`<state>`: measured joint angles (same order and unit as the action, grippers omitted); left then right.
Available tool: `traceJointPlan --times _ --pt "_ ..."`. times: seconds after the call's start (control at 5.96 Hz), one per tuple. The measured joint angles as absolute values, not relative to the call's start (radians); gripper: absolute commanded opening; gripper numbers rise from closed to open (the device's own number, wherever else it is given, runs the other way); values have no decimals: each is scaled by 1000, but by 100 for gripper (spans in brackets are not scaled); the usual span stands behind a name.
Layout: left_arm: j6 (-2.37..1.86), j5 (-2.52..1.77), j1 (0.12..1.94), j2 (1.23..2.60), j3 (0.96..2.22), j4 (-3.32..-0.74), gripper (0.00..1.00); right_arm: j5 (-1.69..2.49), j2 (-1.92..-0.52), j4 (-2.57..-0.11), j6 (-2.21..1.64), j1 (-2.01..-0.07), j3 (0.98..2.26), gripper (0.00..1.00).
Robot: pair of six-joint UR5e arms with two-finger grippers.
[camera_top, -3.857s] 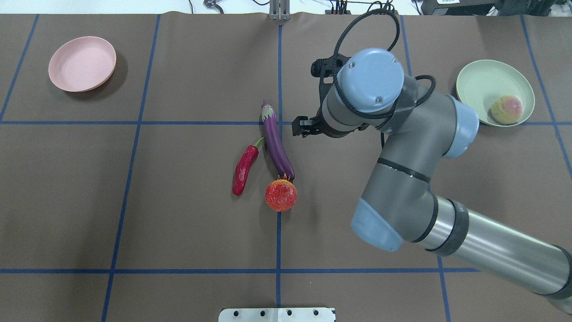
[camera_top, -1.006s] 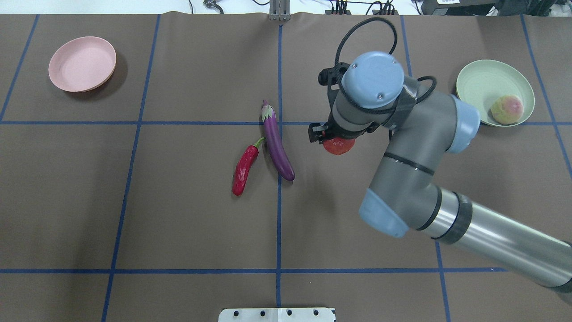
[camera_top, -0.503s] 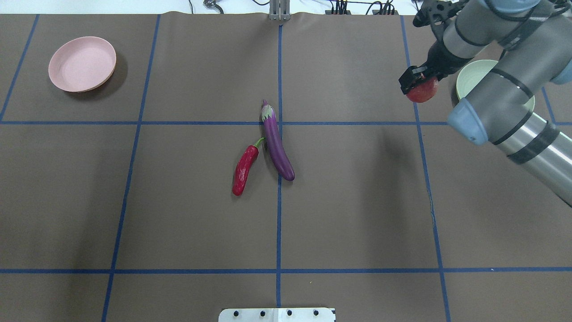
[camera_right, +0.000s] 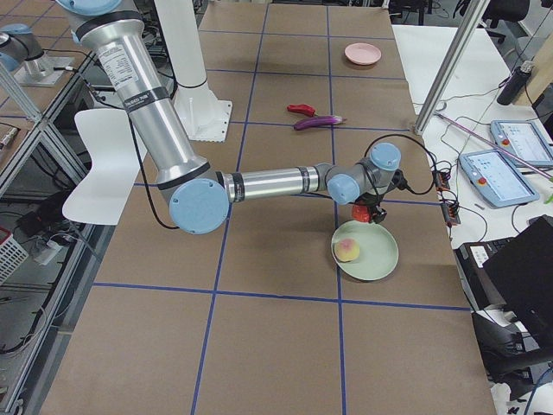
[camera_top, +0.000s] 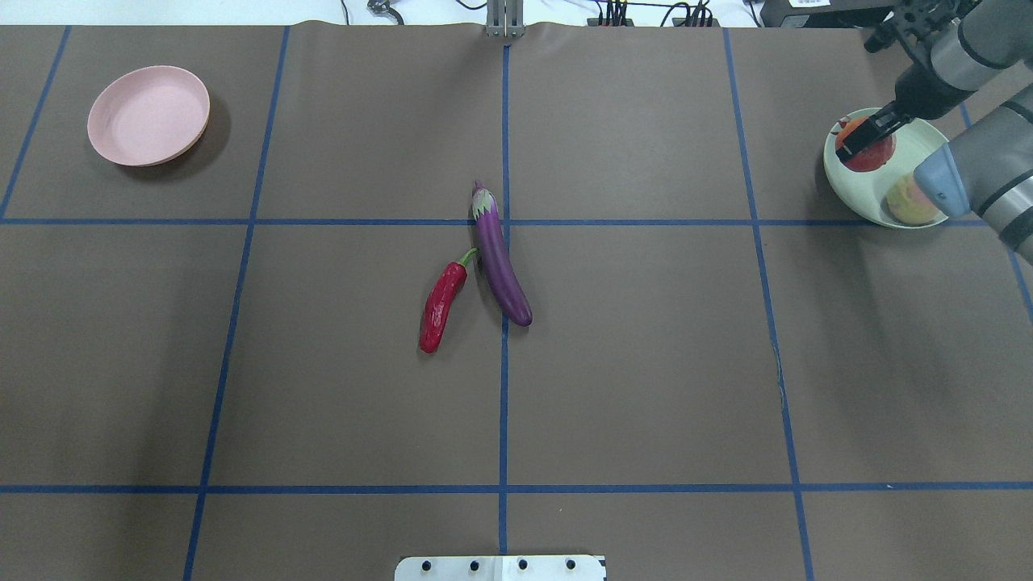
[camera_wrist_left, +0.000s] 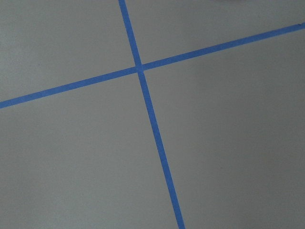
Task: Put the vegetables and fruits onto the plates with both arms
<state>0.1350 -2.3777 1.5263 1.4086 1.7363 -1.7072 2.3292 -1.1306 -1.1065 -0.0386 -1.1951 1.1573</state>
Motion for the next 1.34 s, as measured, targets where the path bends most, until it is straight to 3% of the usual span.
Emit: traceJointPlan --times 0.17,0.5,0.84,1.34 --pt "135 -2378 1526 1409 1736 -1707 100 2319 -1128 -1048 -25 -1198 1102 100" --pt "135 -2378 1526 1411 1737 -1708 100 2254 -1128 -1026 -85 -1216 1115 100" --pt "130 -2378 1526 1427 1742 -1709 100 2309 -1171 -1148 -142 -1344 1213 100" --pt "125 -2377 1526 1446 1745 -1707 100 2347 -1374 -1445 -81 -1499 1456 100"
